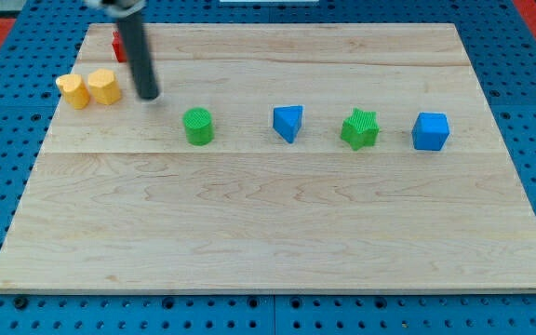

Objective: Place the yellow hexagon to the bottom right of red star

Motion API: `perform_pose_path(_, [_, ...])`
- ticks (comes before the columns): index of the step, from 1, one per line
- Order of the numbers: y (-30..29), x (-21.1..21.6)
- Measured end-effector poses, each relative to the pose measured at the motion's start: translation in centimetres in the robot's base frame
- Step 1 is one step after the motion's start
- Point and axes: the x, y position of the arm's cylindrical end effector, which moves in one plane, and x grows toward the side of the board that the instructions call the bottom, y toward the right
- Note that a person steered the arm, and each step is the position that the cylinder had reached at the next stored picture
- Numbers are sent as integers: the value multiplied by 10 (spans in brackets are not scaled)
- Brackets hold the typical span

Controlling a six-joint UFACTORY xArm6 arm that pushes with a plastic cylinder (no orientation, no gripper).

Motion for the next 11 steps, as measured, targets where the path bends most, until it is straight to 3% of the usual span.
perform_pose_path(1, [-57, 42])
perform_pose_path(2, [-107, -9])
perform_pose_path(3, [-98, -51])
perform_pose_path(4, [-48, -40])
perform_pose_path(5, [-51, -11])
perform_pose_path(6, [-5, -1])
perform_pose_path(7, [8, -50])
perform_pose_path(8, [21, -58])
perform_pose_path(9, [14, -5])
perform_pose_path(10, [-26, -32])
perform_pose_path(11, [23, -62])
